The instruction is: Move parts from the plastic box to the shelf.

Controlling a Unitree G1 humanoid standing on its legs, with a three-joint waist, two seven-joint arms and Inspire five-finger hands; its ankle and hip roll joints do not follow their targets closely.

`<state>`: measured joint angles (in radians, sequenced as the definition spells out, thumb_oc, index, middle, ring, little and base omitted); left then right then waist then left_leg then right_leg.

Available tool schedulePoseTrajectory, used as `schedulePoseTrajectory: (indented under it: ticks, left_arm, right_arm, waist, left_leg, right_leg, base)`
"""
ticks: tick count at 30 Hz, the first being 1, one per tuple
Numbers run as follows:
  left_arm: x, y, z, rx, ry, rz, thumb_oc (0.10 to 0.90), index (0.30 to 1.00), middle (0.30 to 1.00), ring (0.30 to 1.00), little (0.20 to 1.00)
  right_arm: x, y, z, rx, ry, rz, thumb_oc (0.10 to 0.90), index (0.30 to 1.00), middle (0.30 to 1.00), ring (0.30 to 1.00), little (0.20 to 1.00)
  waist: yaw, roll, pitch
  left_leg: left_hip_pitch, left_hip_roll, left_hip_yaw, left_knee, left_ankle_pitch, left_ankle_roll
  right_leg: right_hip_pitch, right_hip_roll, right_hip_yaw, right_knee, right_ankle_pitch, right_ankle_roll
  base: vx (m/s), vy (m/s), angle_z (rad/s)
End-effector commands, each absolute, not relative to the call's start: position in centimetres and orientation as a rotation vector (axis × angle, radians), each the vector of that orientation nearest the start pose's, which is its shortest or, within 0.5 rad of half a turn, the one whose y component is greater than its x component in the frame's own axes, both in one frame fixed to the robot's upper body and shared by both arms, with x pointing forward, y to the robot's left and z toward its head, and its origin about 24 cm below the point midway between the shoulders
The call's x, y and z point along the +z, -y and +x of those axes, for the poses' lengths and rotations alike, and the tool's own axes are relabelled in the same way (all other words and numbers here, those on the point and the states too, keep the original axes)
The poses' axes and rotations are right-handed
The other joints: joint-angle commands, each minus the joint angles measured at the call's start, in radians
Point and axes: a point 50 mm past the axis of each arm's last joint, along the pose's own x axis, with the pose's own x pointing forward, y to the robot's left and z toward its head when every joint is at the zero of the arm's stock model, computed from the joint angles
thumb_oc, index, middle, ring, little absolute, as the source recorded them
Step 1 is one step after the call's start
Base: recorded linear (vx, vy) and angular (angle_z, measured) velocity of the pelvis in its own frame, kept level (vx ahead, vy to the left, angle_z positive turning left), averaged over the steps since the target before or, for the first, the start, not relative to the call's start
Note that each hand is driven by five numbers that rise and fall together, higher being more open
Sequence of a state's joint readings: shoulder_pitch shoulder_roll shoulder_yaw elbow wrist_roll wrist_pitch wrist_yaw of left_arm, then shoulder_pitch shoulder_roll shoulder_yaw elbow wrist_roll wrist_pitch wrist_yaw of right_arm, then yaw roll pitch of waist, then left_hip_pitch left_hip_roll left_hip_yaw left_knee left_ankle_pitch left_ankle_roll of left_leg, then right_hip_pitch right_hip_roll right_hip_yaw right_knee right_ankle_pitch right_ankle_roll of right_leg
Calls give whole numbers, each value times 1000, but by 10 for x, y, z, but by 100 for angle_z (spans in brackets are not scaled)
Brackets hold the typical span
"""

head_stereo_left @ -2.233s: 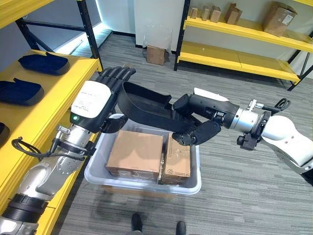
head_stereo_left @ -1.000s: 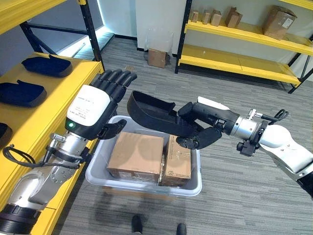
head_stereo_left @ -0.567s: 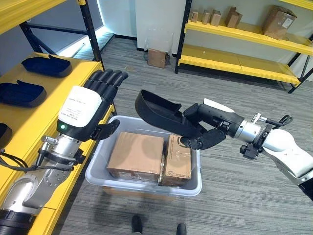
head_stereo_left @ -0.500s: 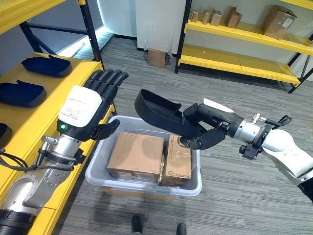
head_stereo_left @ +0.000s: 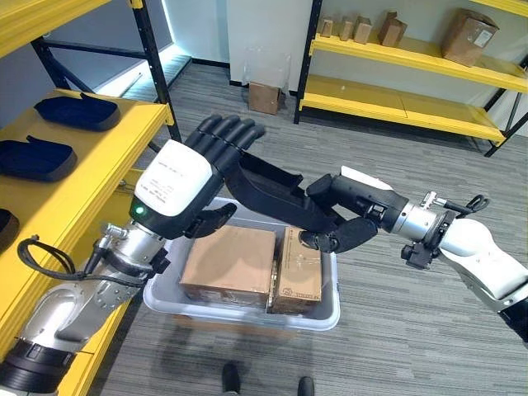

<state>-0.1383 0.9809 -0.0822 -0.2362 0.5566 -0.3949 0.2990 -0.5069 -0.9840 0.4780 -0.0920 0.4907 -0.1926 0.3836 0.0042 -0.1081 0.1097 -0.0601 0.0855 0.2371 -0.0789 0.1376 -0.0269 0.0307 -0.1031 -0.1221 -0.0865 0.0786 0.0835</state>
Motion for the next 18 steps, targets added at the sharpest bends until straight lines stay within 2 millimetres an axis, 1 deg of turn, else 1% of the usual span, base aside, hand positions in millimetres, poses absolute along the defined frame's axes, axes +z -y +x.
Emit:
schedulePoseTrajectory:
  ticks: [1,8,18]
  left_arm:
    - [222,-193,243,-166,1057,1348,900,1000,1000,1000,1000]
    - [223,-185,241,-212,1084,1329,900,1000,1000,1000,1000]
    - [221,-182,243,-241,1076,1324,900,1000,1000,1000,1000]
  right_arm:
    - [231,157,290,801,608,-571,400,300,300,300,300]
    - [230,154,290,814,607,-565,400,300,300,300,300]
    - [230,150,289,830,619,-560,400,300,300,300,300]
  waist:
    - [4,-1,-143]
    - [3,-3,-144]
    - [0,-4,-143]
  left_leg:
    - [66,61,-62,-8,-114,-66]
    - [64,61,-62,-8,-114,-66]
    - [62,62,-64,-8,-113,-66]
  right_leg:
    - [18,-81,9,-1,-42,107]
    - [15,-81,8,-1,-42,107]
    - [14,-79,9,-1,-42,106]
  base:
    - [0,0,0]
    - [0,0,0]
    - [0,0,0]
